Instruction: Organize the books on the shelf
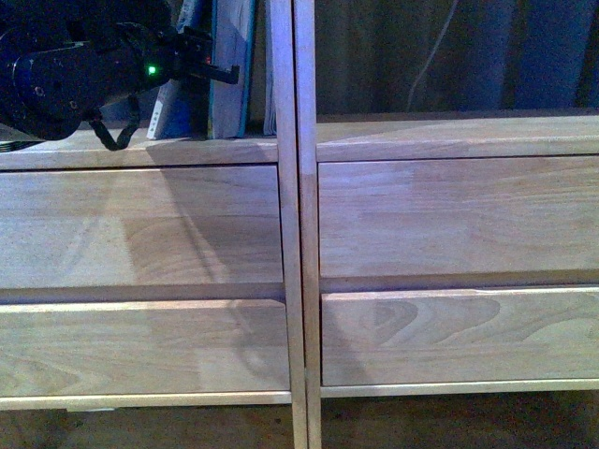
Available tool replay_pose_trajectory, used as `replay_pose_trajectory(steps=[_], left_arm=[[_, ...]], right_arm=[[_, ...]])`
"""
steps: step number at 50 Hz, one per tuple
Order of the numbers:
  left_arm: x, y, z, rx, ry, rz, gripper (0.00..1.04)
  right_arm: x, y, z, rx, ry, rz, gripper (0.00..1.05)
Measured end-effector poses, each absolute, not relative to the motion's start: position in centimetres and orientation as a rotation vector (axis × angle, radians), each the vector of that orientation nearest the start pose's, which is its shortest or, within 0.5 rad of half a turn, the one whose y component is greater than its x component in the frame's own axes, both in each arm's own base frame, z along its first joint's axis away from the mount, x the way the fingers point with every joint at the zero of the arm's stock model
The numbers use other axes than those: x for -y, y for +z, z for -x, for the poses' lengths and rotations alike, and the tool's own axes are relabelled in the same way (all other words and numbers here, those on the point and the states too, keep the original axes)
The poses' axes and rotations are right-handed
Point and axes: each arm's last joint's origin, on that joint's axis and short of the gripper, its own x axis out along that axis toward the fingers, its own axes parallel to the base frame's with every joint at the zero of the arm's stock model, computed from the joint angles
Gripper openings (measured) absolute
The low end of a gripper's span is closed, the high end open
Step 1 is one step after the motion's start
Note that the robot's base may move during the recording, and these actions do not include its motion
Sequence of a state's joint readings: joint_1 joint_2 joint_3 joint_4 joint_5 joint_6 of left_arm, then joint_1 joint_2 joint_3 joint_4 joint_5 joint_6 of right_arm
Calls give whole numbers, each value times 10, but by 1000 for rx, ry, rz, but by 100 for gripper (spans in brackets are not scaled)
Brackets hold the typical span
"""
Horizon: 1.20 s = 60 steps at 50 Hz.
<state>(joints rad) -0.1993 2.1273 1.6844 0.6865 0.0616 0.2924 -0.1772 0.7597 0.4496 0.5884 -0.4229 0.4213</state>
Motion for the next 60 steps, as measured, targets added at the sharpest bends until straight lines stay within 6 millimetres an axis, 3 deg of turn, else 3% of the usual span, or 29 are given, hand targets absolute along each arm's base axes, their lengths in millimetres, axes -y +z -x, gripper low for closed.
replay_pose_trajectory(steps=[10, 21, 30, 43, 46, 52, 56, 60], left_arm=[[99, 301, -486, 268, -189, -248, 67], [94, 305, -457, 197, -254, -123, 99], [86, 325, -420, 226, -323, 3, 97], [86, 324, -417, 218, -321, 35, 97], [83, 321, -415, 134, -196, 33, 90], [69, 301, -387, 29, -32, 21, 73], [58, 287, -364, 28, -15, 18, 60], [45, 270, -336, 30, -2, 17, 44]], right_arm=[[18, 294, -170, 211, 296, -334, 98], [18, 294, -170, 211, 295, -334, 98], [18, 294, -170, 211, 295, -334, 98], [18, 294, -170, 211, 295, -334, 98], [18, 294, -170, 211, 295, -334, 98], [19, 293, -170, 211, 279, -327, 97], [17, 290, -168, 120, 107, -258, 87], [14, 271, -160, 16, 8, -129, 72]])
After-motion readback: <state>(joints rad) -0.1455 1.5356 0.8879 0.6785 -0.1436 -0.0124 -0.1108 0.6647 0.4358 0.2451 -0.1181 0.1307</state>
